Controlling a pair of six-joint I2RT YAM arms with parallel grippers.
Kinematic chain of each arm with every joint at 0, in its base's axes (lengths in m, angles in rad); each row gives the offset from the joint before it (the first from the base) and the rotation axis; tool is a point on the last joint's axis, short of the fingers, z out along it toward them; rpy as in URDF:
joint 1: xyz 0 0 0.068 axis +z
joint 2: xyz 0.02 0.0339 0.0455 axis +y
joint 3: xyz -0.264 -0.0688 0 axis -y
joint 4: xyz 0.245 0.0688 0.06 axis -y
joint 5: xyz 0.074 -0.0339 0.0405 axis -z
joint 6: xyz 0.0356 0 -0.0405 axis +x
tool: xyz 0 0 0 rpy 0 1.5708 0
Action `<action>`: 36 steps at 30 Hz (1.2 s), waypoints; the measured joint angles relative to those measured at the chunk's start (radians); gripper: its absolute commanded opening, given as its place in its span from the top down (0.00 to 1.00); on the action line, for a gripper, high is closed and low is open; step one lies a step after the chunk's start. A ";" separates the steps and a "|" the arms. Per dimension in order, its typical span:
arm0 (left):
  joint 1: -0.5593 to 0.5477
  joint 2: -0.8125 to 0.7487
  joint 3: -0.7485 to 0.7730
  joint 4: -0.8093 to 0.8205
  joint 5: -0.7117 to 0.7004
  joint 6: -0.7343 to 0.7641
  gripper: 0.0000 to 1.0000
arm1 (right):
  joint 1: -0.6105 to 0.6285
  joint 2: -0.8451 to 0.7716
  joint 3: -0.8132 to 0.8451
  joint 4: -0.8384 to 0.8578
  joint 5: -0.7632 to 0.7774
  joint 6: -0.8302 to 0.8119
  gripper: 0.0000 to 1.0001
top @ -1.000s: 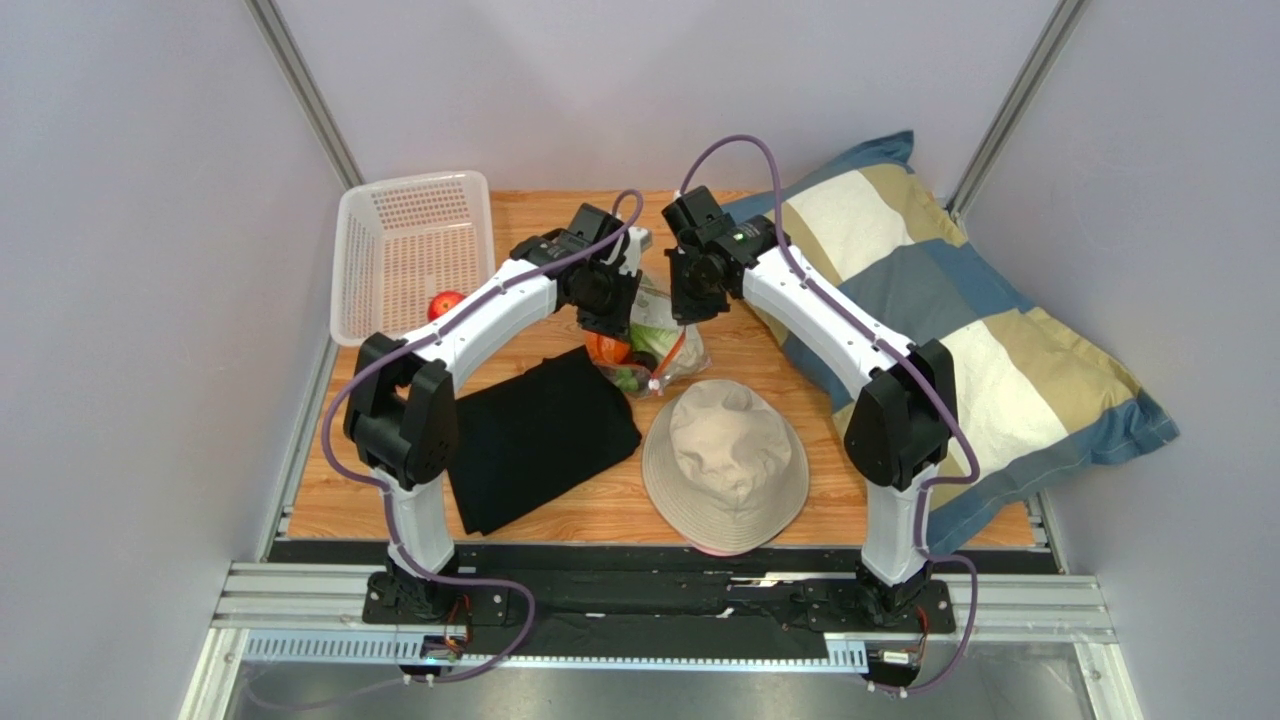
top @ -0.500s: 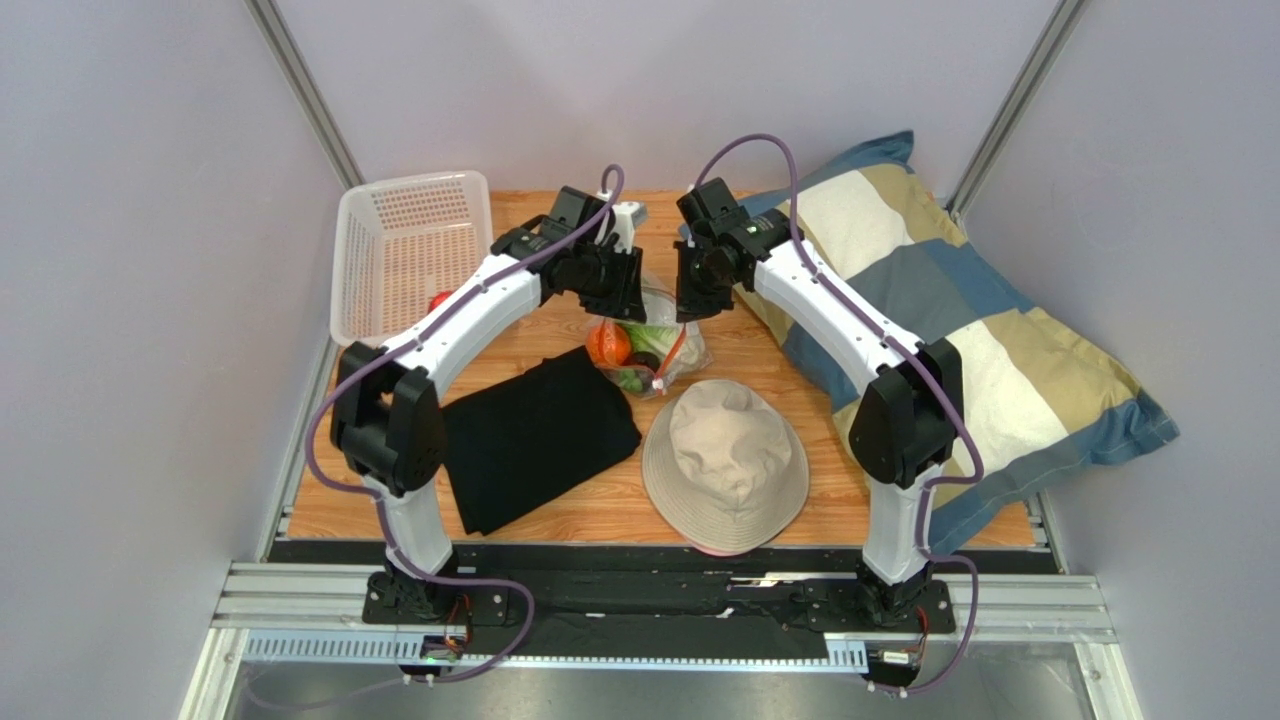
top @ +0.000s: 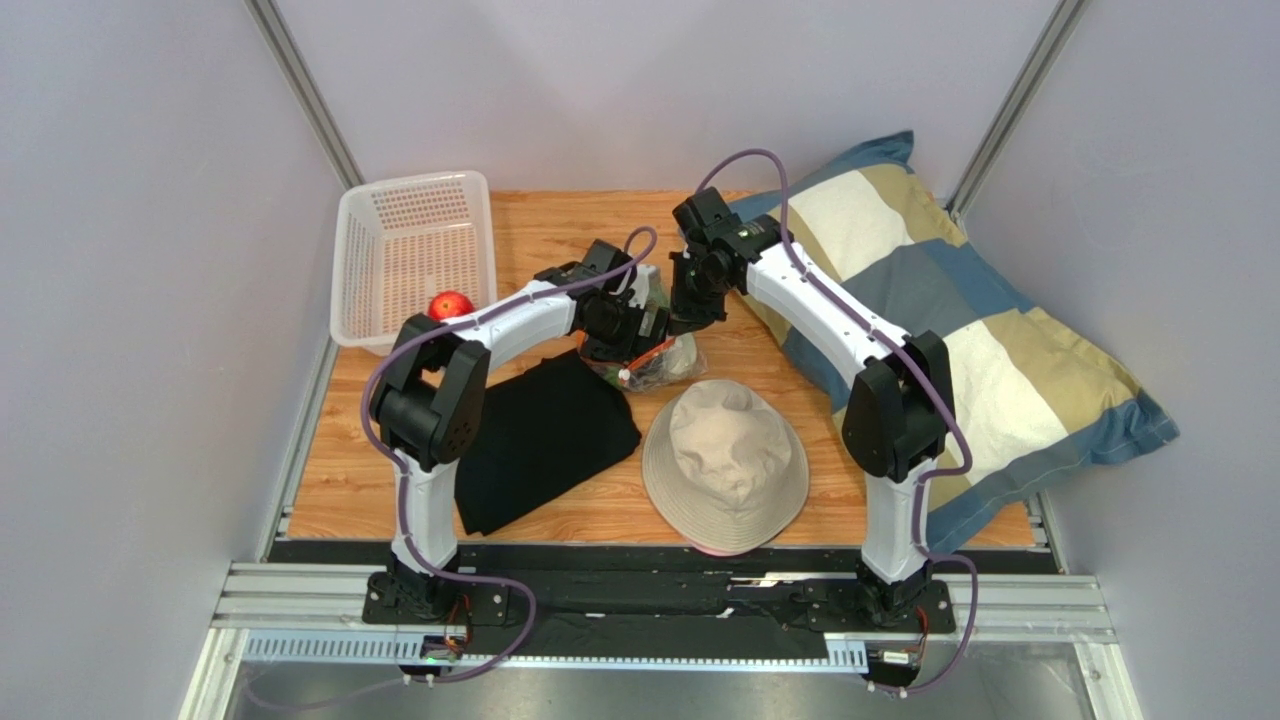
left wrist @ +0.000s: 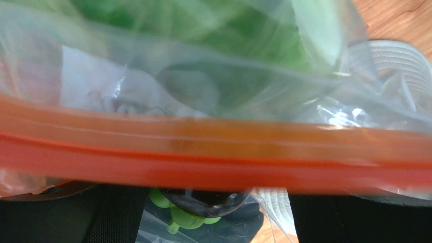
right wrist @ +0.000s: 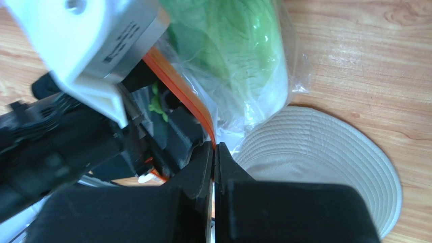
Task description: Open the zip-top bag and remove the fake food
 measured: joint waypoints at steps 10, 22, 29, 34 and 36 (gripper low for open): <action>-0.032 0.023 -0.016 0.043 -0.077 0.006 0.69 | -0.003 -0.011 -0.085 0.029 0.021 -0.010 1.00; -0.033 -0.177 -0.020 0.017 -0.127 0.008 1.00 | -0.025 -0.103 -0.106 0.043 0.128 -0.061 1.00; 0.016 -0.262 0.082 -0.006 -0.026 -0.083 1.00 | -0.031 -0.120 -0.106 0.050 0.205 -0.111 1.00; 0.077 -0.295 0.088 -0.013 0.031 -0.125 1.00 | -0.034 -0.117 -0.097 0.047 0.240 -0.132 1.00; 0.100 -0.337 0.061 -0.003 0.047 -0.130 1.00 | -0.035 -0.114 -0.084 0.048 0.243 -0.132 1.00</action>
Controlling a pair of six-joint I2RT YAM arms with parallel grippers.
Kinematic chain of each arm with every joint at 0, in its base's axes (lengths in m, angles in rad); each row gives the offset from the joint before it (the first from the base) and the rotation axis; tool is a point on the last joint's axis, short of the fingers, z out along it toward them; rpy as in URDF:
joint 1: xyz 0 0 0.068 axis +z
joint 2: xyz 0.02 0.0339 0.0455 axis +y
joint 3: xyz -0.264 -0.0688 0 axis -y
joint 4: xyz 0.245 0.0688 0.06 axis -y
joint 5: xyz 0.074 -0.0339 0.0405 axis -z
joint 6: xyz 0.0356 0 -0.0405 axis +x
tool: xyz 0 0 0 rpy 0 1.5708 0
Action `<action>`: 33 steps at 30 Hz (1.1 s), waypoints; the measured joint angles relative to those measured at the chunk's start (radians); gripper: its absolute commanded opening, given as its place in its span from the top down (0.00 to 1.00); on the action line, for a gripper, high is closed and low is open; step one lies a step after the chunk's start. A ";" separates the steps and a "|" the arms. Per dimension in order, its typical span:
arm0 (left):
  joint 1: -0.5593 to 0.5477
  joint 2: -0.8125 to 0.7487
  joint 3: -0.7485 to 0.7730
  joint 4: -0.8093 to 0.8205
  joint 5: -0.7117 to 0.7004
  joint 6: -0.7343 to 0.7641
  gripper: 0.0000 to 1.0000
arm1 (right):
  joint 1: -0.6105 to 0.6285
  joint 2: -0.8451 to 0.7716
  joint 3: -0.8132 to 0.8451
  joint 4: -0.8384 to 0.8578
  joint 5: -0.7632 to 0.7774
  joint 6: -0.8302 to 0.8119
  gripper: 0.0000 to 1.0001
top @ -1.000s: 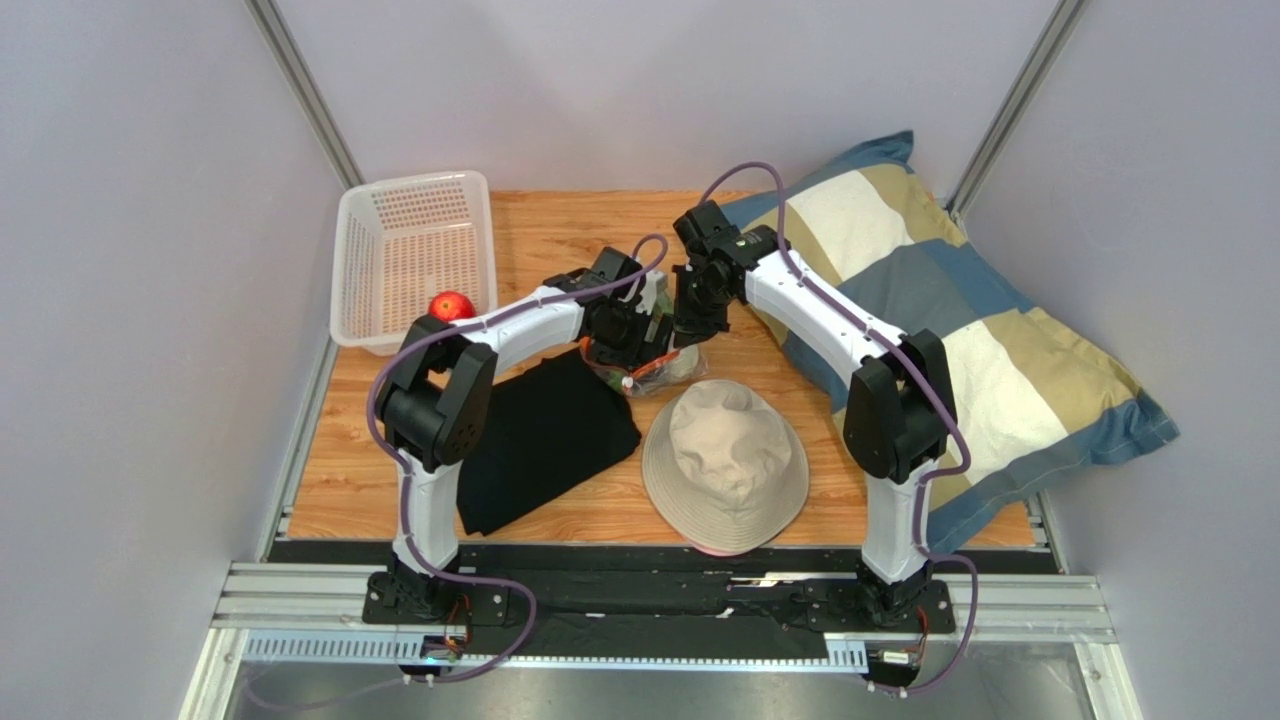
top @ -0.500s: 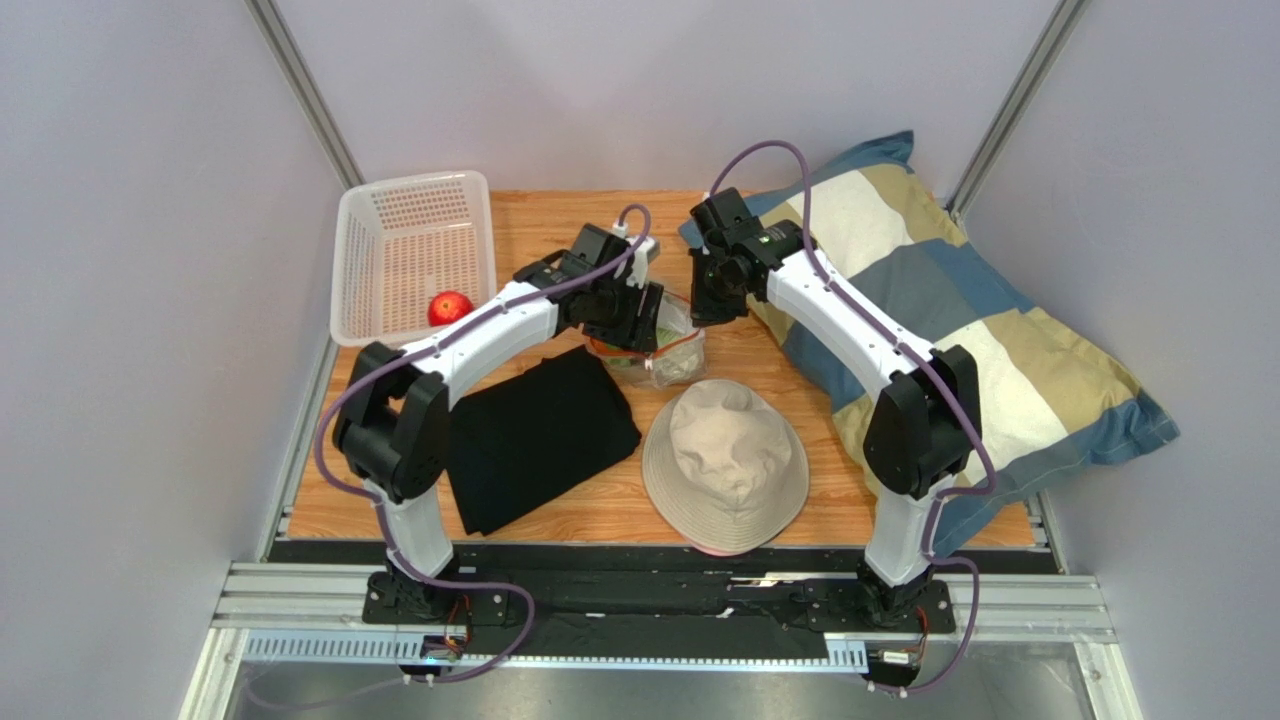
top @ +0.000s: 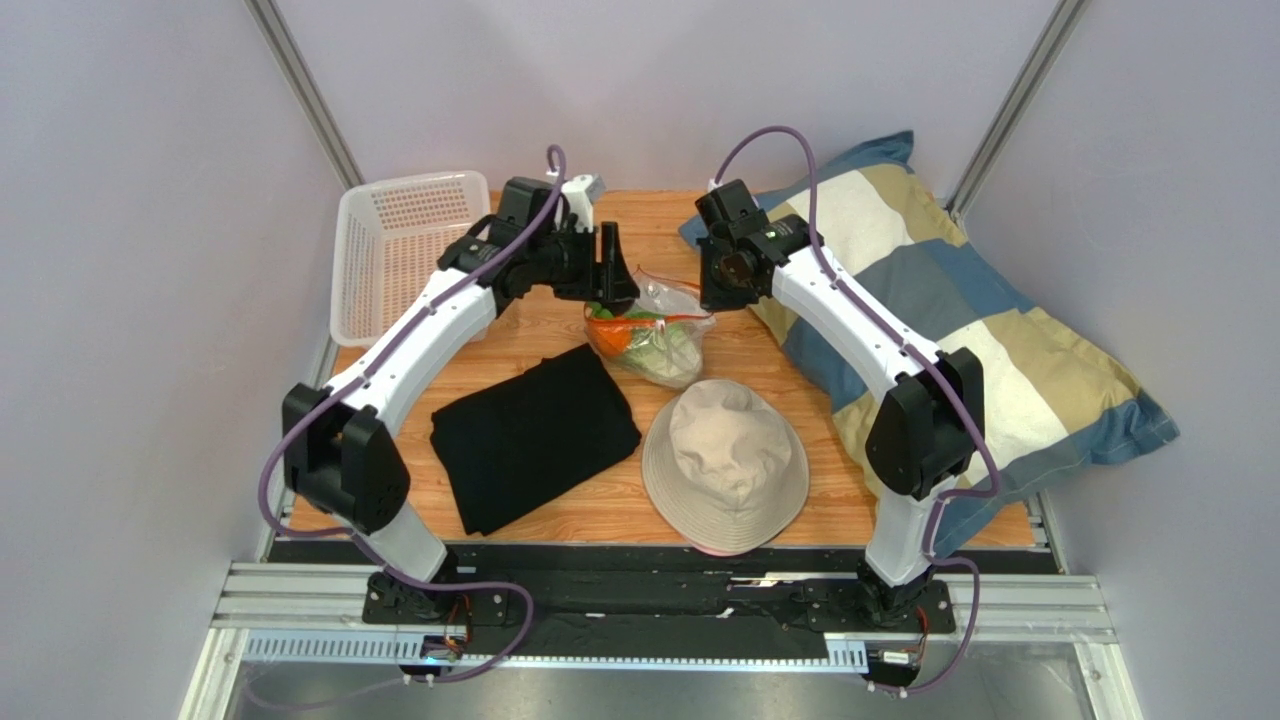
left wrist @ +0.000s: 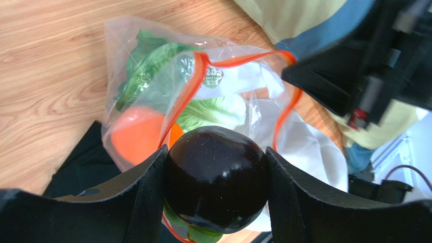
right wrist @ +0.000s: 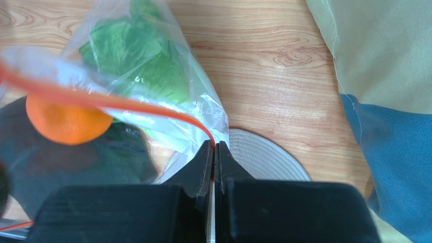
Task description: Open the zip-top bag and remove the fake food
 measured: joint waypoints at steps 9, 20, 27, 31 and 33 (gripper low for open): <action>0.193 -0.205 -0.059 0.139 0.032 -0.019 1.00 | 0.002 0.002 0.008 -0.005 -0.065 0.018 1.00; 0.427 0.005 0.072 0.262 0.079 -0.110 1.00 | -0.026 0.021 0.025 -0.050 -0.083 0.016 1.00; 0.544 0.273 0.385 0.068 -0.145 -0.116 0.95 | -0.044 0.030 0.089 -0.073 -0.096 0.016 1.00; 0.613 0.420 0.455 -0.043 -0.214 -0.119 0.41 | -0.054 0.030 0.153 -0.088 -0.096 0.017 1.00; 0.634 0.480 0.463 -0.096 -0.232 -0.119 0.19 | -0.055 0.030 0.179 -0.090 -0.096 0.017 1.00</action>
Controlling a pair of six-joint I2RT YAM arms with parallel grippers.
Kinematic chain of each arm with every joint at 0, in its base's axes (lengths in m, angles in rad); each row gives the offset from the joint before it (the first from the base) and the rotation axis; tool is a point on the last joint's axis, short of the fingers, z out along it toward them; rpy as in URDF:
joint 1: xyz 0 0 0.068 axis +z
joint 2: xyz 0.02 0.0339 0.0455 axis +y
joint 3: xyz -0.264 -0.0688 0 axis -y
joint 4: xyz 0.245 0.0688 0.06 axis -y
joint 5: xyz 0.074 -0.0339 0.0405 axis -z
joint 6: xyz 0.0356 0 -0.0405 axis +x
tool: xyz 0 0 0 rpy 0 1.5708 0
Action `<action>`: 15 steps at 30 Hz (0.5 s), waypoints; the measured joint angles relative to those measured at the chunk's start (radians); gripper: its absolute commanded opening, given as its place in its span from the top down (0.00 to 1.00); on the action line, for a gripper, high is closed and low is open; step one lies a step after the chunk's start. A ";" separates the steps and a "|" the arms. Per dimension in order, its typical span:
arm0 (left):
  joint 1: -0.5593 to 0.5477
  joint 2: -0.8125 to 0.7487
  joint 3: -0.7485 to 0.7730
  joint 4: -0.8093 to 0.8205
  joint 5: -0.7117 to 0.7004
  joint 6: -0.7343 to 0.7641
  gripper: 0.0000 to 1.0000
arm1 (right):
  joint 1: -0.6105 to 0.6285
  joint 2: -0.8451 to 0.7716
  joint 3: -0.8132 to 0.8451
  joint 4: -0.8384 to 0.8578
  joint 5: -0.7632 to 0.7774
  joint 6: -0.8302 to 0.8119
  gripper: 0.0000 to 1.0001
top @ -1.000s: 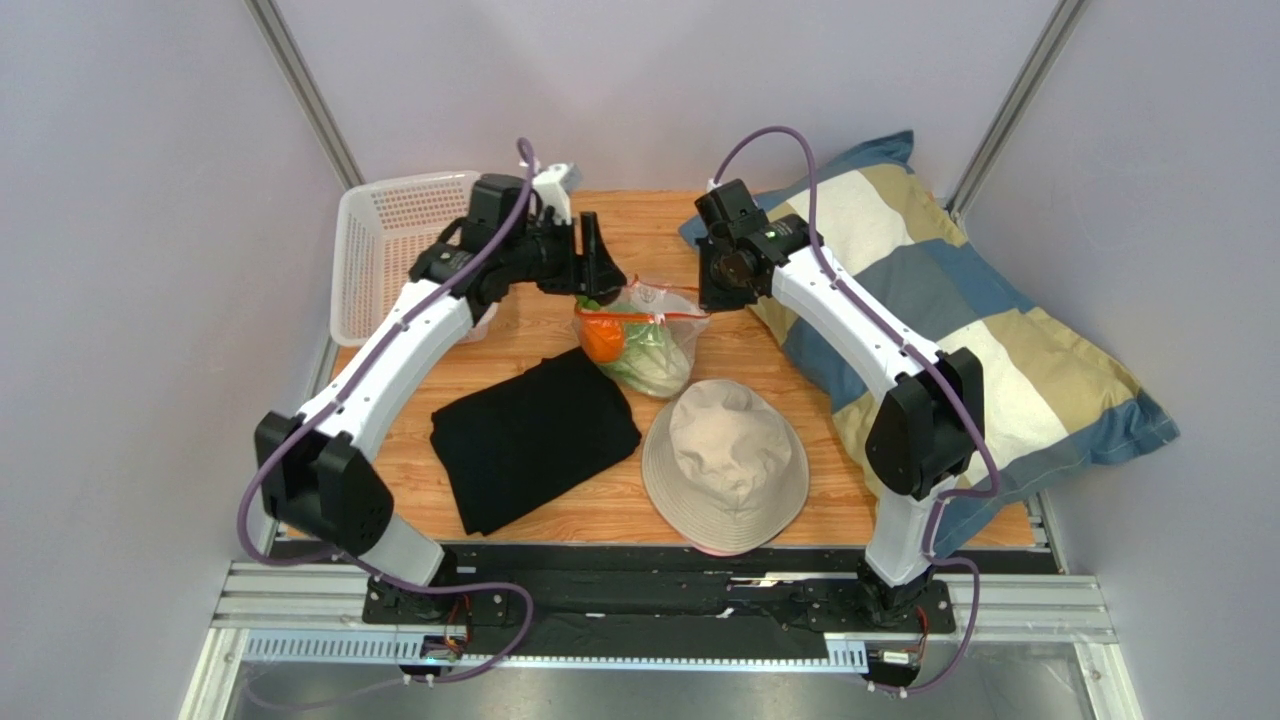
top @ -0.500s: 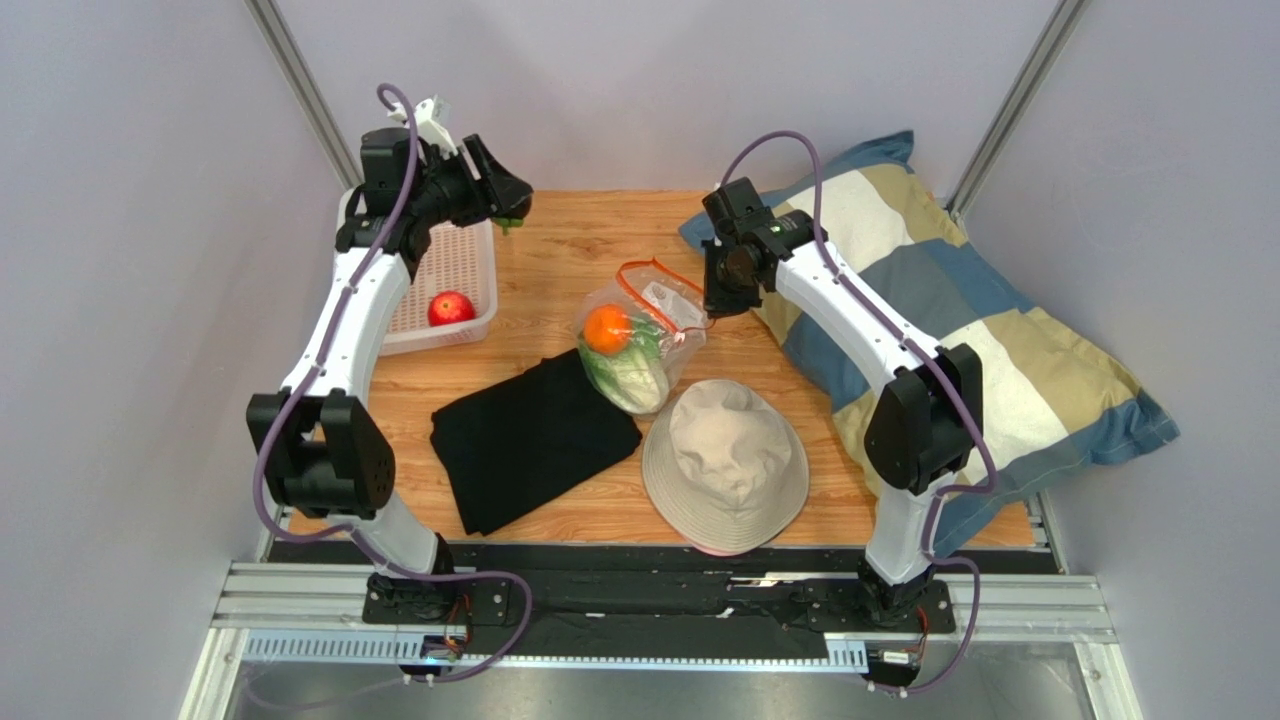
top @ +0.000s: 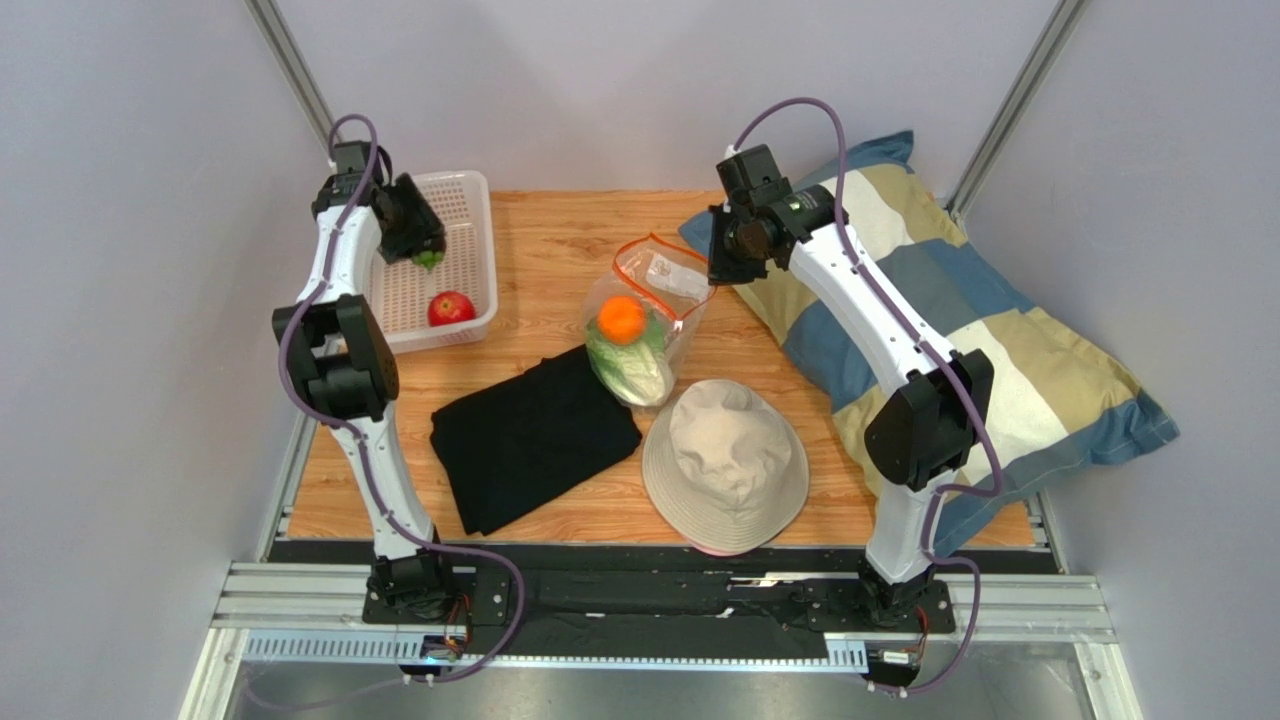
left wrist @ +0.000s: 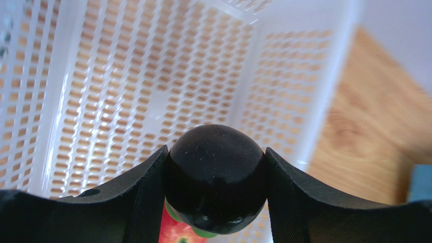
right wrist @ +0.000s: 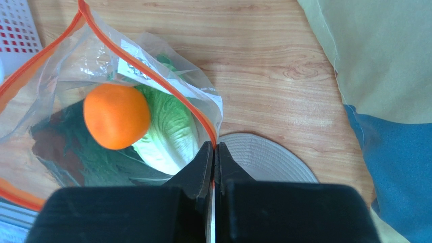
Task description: Open the zip-top bag and remove the fake food
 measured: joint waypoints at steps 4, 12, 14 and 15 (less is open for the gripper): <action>0.002 0.067 0.014 -0.112 -0.030 0.008 0.03 | 0.000 0.000 0.028 0.000 -0.004 0.000 1.00; -0.075 -0.066 -0.031 -0.169 -0.098 0.055 0.32 | 0.000 0.029 0.082 -0.011 -0.019 0.004 1.00; -0.113 -0.167 -0.113 -0.141 -0.059 0.060 0.39 | 0.000 0.034 0.095 -0.016 -0.019 0.004 1.00; -0.135 -0.218 -0.153 -0.126 -0.023 0.059 0.46 | 0.000 0.034 0.099 -0.019 -0.019 0.004 1.00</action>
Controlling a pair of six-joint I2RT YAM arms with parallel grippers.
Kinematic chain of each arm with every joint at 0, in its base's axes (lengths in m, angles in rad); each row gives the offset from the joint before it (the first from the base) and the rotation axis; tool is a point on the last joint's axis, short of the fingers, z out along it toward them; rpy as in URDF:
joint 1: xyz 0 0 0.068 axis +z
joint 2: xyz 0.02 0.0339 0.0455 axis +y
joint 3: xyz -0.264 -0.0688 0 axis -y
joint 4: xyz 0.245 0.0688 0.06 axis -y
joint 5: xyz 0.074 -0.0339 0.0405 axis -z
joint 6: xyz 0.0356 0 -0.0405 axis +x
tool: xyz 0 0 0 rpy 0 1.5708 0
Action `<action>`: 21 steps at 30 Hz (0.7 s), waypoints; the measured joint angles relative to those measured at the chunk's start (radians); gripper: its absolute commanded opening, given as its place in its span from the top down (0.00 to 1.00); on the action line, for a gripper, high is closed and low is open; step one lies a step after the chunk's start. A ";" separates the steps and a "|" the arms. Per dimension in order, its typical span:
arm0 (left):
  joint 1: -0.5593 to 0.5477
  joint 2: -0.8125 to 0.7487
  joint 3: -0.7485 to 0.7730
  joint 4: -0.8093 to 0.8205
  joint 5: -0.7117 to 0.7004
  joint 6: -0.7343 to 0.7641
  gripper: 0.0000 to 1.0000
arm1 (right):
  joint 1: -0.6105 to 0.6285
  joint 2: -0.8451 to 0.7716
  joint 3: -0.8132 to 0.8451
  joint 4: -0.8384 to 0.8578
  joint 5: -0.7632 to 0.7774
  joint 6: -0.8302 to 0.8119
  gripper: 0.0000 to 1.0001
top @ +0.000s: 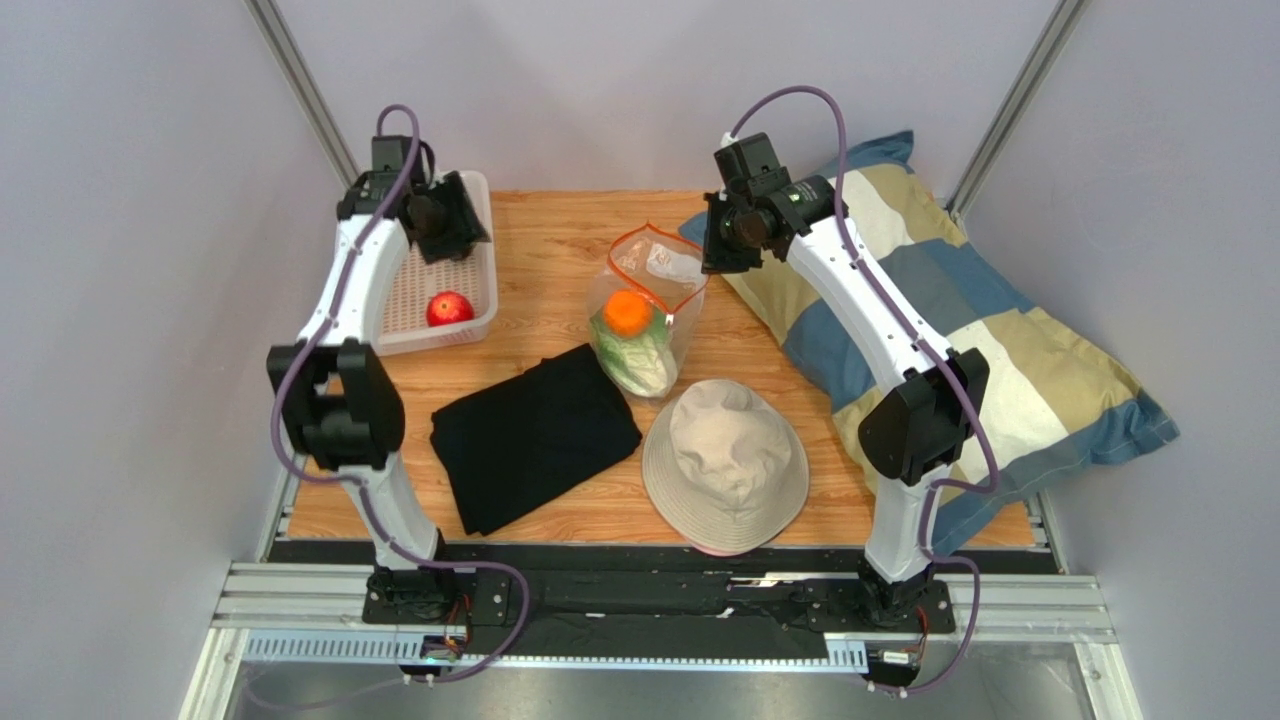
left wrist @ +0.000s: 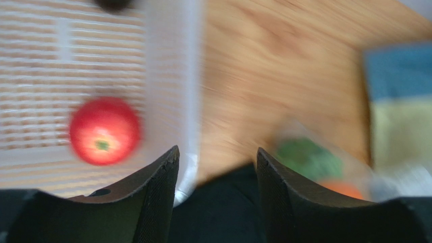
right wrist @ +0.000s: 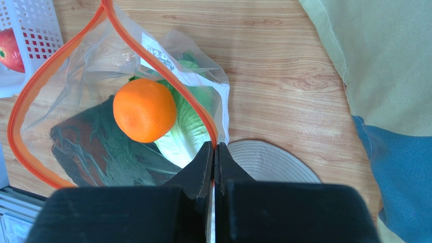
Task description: Open the zip-top bag and remove the fake food
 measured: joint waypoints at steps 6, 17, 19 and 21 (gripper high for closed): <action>-0.212 -0.289 -0.241 0.263 0.280 -0.075 0.64 | 0.013 0.000 0.005 -0.005 0.021 -0.002 1.00; -0.488 -0.167 -0.061 0.385 0.388 -0.082 0.60 | 0.033 0.000 0.009 -0.005 0.037 0.003 1.00; -0.506 -0.119 -0.036 0.361 0.369 -0.072 0.62 | 0.037 0.000 0.010 -0.005 0.039 0.012 1.00; -0.523 -0.073 -0.028 0.332 0.349 -0.063 0.65 | 0.045 0.000 0.011 -0.005 0.048 0.023 1.00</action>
